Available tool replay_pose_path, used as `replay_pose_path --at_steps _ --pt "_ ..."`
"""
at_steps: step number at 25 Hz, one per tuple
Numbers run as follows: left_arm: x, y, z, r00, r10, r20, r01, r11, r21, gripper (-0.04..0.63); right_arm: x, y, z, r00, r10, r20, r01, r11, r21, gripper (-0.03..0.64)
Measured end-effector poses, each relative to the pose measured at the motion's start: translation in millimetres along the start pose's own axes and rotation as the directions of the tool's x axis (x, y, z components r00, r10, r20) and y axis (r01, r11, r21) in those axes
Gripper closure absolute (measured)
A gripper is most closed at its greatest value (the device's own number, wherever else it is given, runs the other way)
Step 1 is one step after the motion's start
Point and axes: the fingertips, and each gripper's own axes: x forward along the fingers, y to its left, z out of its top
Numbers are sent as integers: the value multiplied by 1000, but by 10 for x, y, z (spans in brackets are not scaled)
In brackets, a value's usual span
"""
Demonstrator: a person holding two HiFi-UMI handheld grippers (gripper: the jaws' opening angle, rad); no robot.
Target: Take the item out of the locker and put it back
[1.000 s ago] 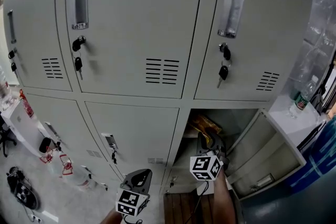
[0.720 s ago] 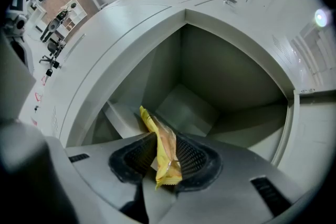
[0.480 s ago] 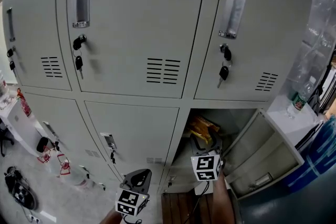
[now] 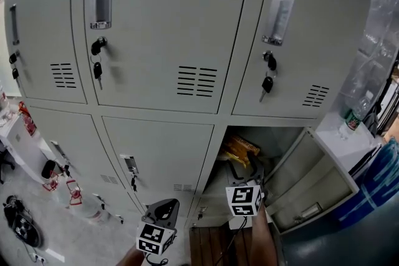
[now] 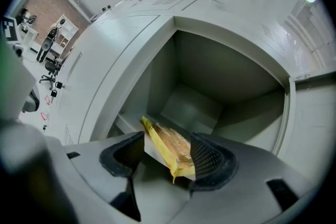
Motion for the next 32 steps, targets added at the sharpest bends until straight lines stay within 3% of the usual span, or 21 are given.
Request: replay_pose_path --at_steps 6,17,25,32 --pt "0 -135 17 999 -33 10 33 999 3 572 -331 -8 59 1000 -19 22 18 1000 21 348" --pt "-93 -476 111 994 -99 35 98 995 26 572 -1255 194 -43 993 -104 61 88 969 233 394" --pt "-290 -716 100 990 -142 18 141 989 50 572 -1835 481 -387 992 -122 15 108 922 373 471" --pt "-409 -813 66 988 -154 19 153 987 56 572 -2211 698 -602 989 -144 -35 146 898 414 555"
